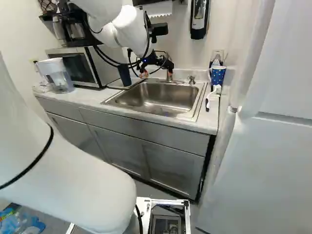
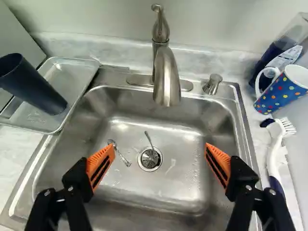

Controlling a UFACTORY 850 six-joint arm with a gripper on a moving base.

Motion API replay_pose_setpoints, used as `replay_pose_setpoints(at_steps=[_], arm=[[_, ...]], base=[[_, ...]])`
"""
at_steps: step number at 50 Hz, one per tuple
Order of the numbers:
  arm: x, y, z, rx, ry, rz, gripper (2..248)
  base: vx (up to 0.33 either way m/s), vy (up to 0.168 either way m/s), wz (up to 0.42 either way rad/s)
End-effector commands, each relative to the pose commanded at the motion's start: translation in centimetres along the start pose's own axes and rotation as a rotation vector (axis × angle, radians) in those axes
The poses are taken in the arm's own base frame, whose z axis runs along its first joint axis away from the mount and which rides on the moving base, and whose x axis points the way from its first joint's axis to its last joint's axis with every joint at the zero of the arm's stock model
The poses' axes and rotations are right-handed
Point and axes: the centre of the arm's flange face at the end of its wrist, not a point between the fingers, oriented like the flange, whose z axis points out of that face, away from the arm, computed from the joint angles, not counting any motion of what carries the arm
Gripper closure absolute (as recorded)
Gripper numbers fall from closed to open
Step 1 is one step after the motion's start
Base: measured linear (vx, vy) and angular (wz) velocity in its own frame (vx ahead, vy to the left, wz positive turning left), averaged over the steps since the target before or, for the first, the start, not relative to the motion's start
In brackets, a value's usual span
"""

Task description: Rinse the cup and place it in the tray

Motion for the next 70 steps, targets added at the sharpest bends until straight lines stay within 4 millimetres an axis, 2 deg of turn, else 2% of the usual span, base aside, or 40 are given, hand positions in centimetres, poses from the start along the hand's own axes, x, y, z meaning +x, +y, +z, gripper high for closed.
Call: replay_pose_setpoints(at_steps=[33,70], arm=[[0.00,0.00,0.00,0.000,0.000,0.000,3],[0.00,0.00,0.00,0.000,0.000,0.000,3]], base=[[-0.049,0.052,-0.002],[-0.112,0.107,-0.041]])
